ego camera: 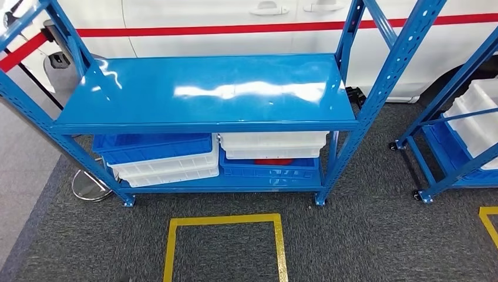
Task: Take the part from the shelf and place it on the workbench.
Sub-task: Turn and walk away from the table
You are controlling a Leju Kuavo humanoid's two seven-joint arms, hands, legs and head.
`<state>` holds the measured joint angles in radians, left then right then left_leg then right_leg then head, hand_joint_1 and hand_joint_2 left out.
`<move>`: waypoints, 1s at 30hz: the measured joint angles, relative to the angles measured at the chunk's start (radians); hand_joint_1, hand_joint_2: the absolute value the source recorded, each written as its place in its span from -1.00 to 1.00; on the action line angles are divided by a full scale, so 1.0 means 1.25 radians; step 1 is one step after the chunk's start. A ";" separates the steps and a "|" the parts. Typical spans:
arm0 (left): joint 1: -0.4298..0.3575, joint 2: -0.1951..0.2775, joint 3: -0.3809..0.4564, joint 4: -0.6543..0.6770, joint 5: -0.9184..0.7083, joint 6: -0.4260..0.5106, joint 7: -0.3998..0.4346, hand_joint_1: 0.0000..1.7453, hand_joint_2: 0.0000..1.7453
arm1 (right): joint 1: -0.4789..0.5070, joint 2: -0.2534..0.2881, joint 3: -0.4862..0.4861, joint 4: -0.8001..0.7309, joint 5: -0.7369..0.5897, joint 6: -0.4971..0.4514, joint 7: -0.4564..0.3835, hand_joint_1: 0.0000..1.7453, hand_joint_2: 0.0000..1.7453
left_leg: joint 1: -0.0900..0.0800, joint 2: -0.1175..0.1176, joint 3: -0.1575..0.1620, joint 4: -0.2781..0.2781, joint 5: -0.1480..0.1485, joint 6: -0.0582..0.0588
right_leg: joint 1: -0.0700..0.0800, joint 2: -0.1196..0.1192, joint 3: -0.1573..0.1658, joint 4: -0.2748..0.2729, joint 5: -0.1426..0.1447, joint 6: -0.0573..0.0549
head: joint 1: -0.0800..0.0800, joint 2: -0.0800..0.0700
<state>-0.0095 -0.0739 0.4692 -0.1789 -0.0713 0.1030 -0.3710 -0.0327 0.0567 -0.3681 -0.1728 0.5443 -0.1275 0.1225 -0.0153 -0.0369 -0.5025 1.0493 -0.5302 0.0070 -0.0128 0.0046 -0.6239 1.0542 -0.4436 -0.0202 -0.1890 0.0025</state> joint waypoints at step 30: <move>-0.003 -0.006 0.000 0.000 -0.014 -0.007 -0.002 -1.00 -1.00 | 0.000 -0.005 -0.020 0.000 -0.011 -0.001 0.008 -1.00 -1.00 | 0.008 0.024 -0.035 -0.026 0.044 -0.005 | 0.002 -0.004 0.047 -0.019 -0.027 0.006 | 0.000 0.000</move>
<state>-0.0138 -0.0818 0.4688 -0.1789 -0.0892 0.0939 -0.3738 -0.0333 0.0503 -0.3930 -0.1732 0.5306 -0.1293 0.1319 -0.0051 -0.0074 -0.5456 1.0168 -0.4751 0.0004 -0.0107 0.0001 -0.5650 1.0301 -0.4769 -0.0131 -0.1889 0.0023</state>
